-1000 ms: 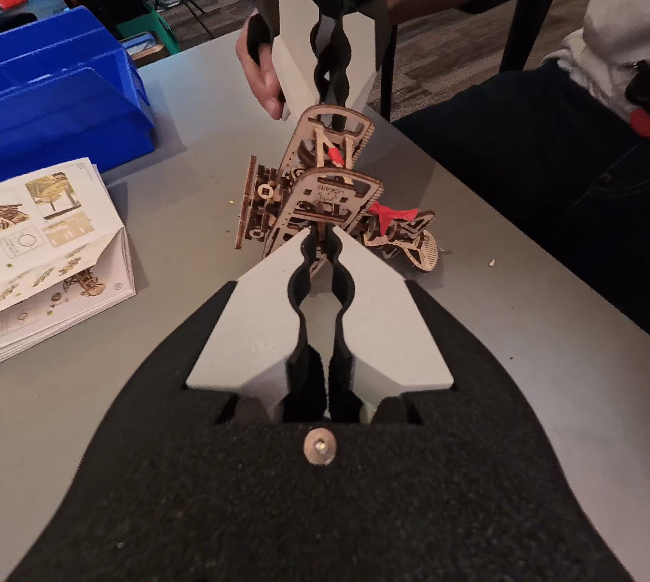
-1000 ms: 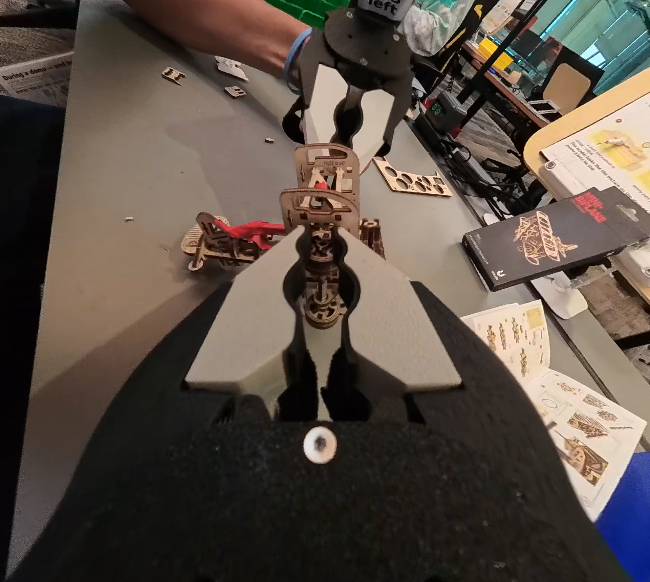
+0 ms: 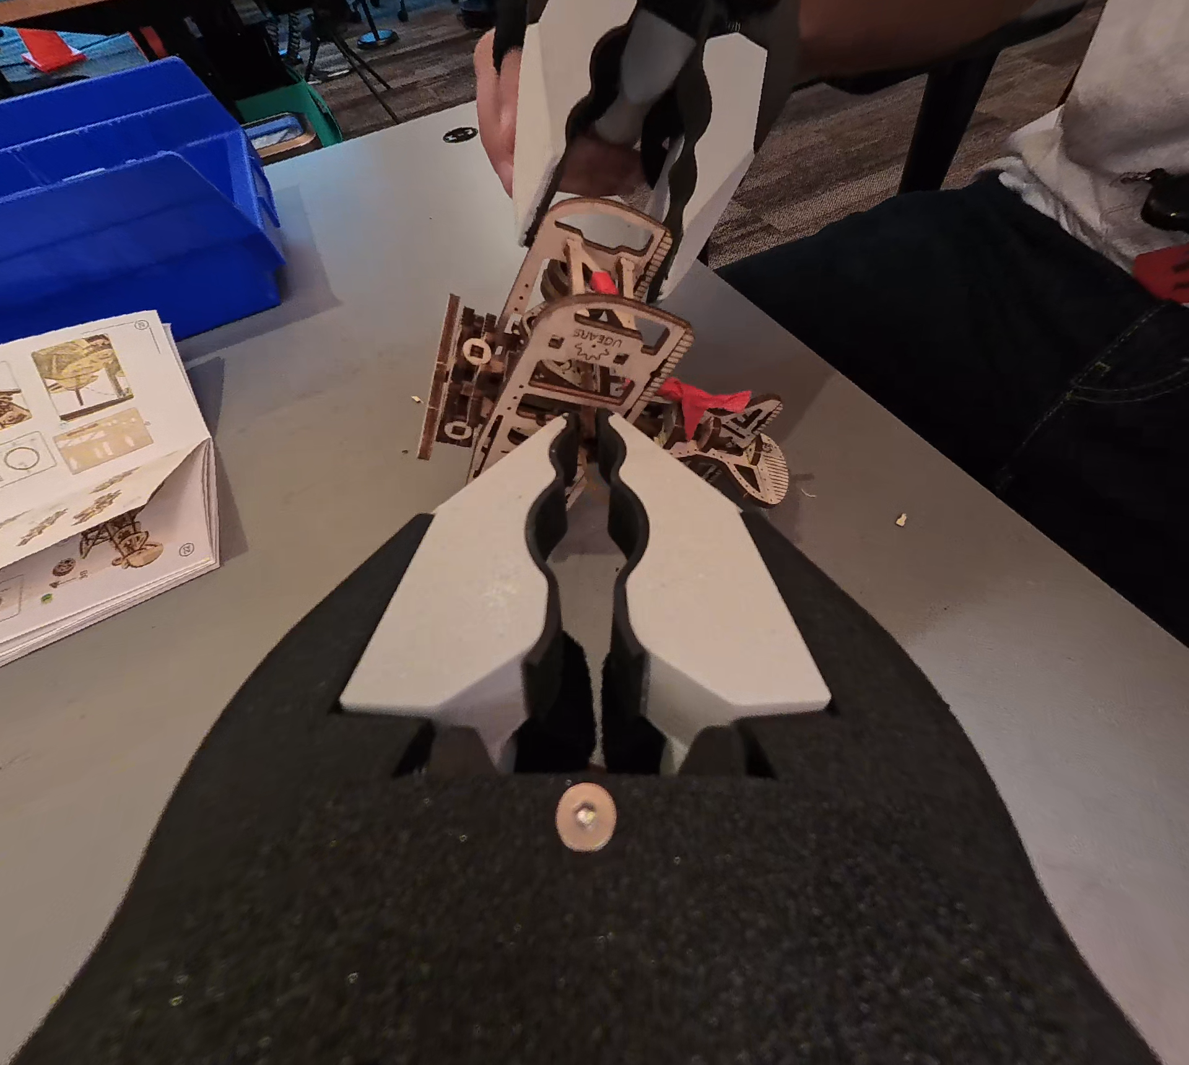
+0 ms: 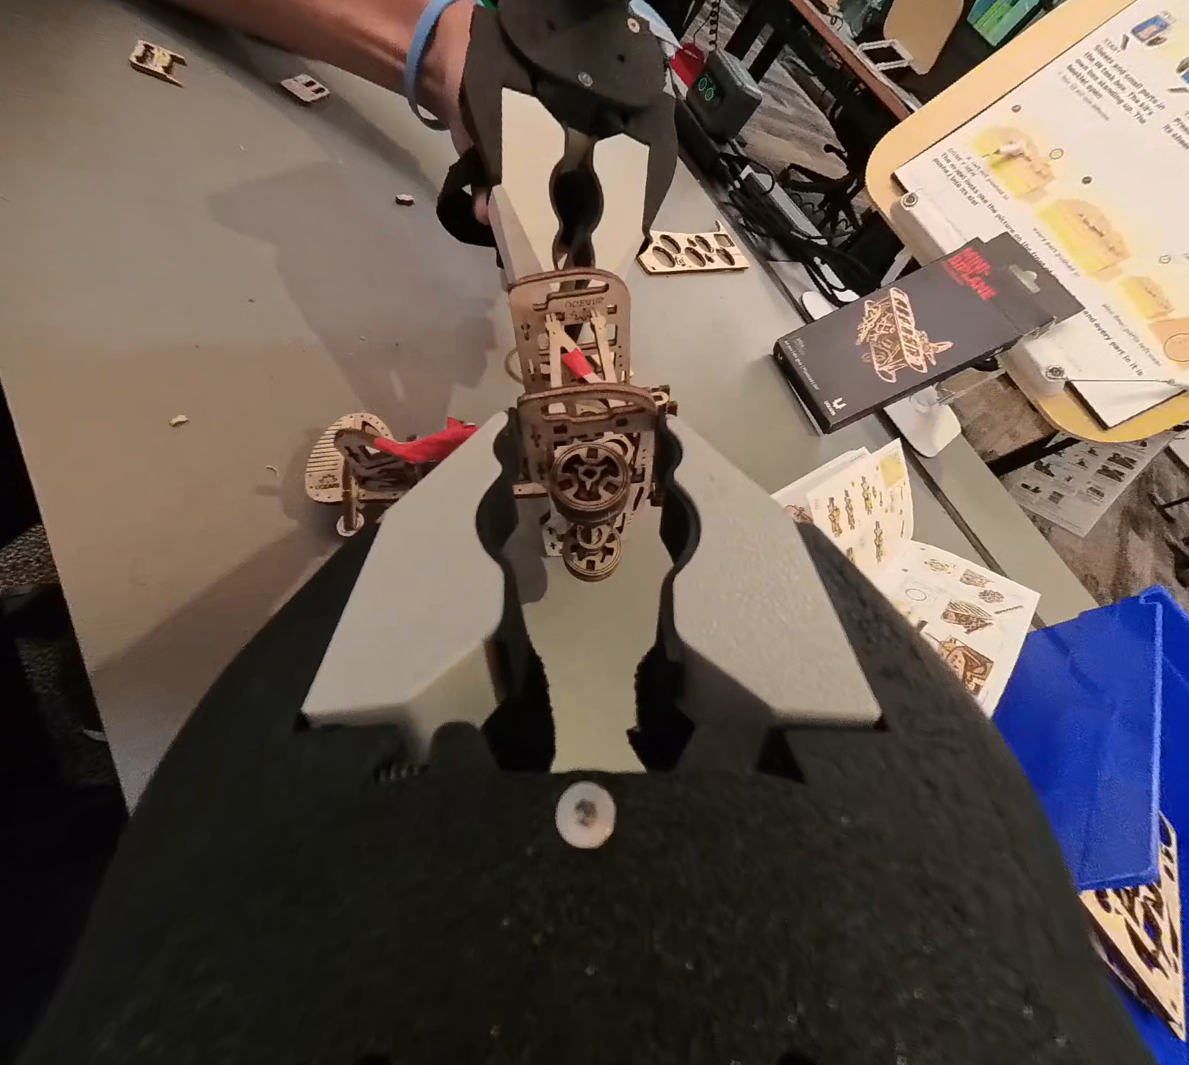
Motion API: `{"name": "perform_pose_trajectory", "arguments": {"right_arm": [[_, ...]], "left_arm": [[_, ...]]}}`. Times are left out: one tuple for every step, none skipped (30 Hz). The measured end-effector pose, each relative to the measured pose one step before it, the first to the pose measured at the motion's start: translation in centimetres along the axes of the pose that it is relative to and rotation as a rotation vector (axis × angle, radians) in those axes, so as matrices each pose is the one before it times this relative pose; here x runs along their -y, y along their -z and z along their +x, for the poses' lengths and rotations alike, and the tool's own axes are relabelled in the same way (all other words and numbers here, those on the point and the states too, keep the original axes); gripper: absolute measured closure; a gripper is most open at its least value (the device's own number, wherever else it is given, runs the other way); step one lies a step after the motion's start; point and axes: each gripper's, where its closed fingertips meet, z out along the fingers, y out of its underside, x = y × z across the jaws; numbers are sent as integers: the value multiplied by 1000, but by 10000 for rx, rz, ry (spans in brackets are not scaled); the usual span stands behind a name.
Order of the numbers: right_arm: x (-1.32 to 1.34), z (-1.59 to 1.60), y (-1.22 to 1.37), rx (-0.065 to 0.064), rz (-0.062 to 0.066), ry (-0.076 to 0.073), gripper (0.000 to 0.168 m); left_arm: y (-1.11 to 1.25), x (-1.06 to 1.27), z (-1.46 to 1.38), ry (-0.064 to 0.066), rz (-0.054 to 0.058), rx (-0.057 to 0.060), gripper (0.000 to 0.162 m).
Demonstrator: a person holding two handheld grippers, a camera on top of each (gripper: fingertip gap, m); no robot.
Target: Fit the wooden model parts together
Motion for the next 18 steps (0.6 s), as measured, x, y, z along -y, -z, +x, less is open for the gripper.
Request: {"name": "perform_pose_trajectory", "arguments": {"right_arm": [[-12,-5,6,17,29,-12,129],[-5,-6,26,11,32,33,129],[-6,0,8,7,21,13,129],[-3,8,6,12,13,-28,129],[-8,1,7,11,1,-20,129],[-3,1,12,6,0,-14,129],[-9,2,6,-2,-2,-10,129],[-13,17,8,3,-7,-4,129],[-21,0,21,7,-6,2,129],[-11,14,7,0,-6,-13,129],[-16,10,9,1,-14,-9,129],[-16,31,8,-3,-20,0,129],[-14,21,8,-2,-12,1,129],[-17,24,9,-4,-14,3,129],[-23,29,12,-9,-19,0,129],[-16,22,11,0,-5,-13,129],[-14,24,11,1,0,-19,129],[-10,34,8,-1,-3,-21,129]], "left_arm": [[-13,11,6,-22,-17,8,160],[1,9,54,-29,-17,-9,159],[2,-9,76,-36,-23,-28,159],[2,24,-15,-15,-1,27,159],[-11,-2,31,-20,2,-17,159],[-29,-1,-14,-5,-1,8,159],[-30,-6,-33,-1,4,19,159],[-34,-10,1,-15,6,9,159],[-11,-17,14,-16,-3,9,159],[7,-22,-10,-12,-19,16,158],[16,-16,8,1,-18,-6,157],[15,2,-63,2,-11,34,155],[41,43,-40,-4,24,30,154],[44,46,45,7,28,-31,154],[31,8,-18,11,2,-3,153],[27,-60,-65,-20,-34,32,152],[36,-76,-67,-28,-47,40,151],[52,-43,-38,-13,-18,11,150]]}}
